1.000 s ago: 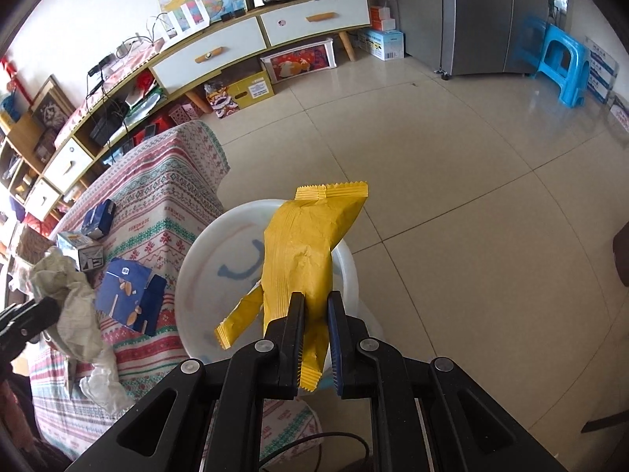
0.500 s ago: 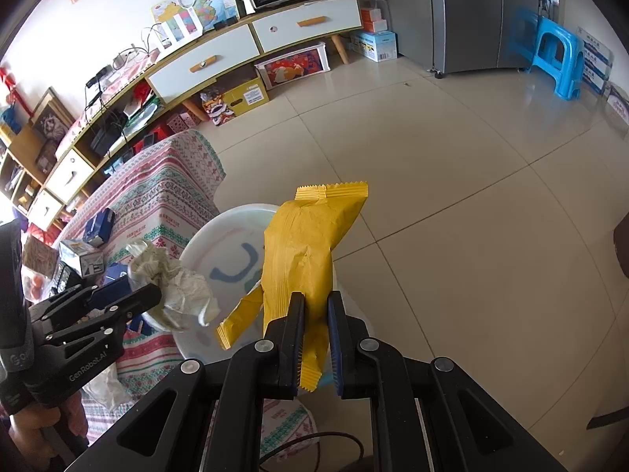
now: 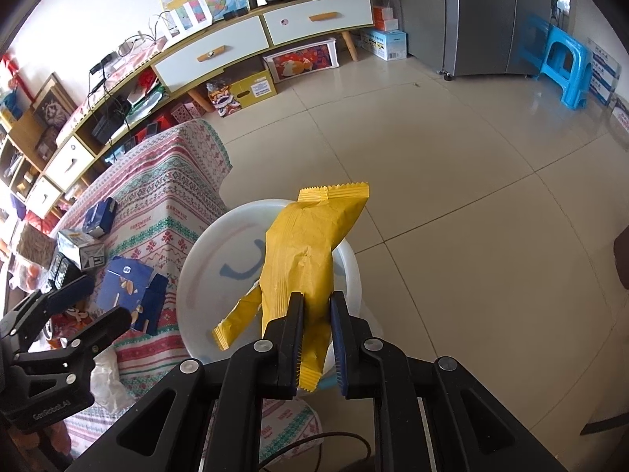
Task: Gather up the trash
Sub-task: 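Carry the yellow wrapper and tissue over the white bucket and release both, then grasp the blue snack box with the right gripper while the left gripper grasps the orange peel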
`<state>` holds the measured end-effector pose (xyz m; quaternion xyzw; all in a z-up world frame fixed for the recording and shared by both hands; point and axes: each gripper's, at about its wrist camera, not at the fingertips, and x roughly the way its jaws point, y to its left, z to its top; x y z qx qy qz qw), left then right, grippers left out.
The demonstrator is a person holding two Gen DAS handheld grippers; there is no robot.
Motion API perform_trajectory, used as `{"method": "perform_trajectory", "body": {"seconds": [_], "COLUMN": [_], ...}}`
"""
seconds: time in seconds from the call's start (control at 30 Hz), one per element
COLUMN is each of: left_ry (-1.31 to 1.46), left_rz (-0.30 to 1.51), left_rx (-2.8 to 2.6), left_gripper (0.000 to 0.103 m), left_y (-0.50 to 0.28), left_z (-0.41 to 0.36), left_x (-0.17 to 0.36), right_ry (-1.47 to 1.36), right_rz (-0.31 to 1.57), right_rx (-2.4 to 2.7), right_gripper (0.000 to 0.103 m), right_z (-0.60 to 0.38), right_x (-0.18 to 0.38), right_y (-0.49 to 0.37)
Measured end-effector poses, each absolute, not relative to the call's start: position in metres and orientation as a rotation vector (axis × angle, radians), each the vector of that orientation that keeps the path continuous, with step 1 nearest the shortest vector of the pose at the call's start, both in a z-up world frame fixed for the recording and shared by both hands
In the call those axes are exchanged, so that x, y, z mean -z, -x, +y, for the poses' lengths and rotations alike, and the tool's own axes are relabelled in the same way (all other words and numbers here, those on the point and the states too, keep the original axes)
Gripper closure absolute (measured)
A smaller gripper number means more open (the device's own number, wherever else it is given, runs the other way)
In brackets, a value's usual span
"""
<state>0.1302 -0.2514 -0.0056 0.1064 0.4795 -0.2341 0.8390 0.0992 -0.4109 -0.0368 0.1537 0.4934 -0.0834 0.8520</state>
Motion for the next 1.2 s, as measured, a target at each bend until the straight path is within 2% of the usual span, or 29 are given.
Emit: {"method": "perform_trajectory", "body": {"seconds": [0.03,0.1,0.17,0.8,1.0,1.2], "left_ry": [-0.223,-0.215,-0.204,-0.08,-0.043,-0.01], "left_rz": [1.01,1.003,0.999,0.942,0.919,0.909], "left_rx": [0.49,0.483,0.478,0.461,0.412,0.314], "left_gripper": [0.023,0.022,0.022,0.02,0.018,0.01], "left_y": [-0.128,-0.127,-0.125,-0.101,-0.095,-0.098], "left_z": [-0.248,-0.24,-0.233,-0.143,-0.101,-0.049], "left_x": [0.004,-0.001,-0.005,-0.04,-0.046,-0.049], "right_ry": [-0.333,-0.345,-0.343,-0.307,-0.274,-0.244], "right_rz": [1.039,1.03,1.015,0.951,0.954,0.976], "right_rx": [0.178,0.183,0.188,0.136,0.118,0.1], "right_gripper": [0.08,0.058,0.053,0.032,0.027,0.022], "right_z": [-0.411,-0.41,-0.408,-0.367,-0.346,-0.327], "right_x": [0.037,0.035,0.031,0.006,0.006,0.01], "right_y": [-0.1,-0.1,-0.1,-0.07,-0.076,-0.088]}}
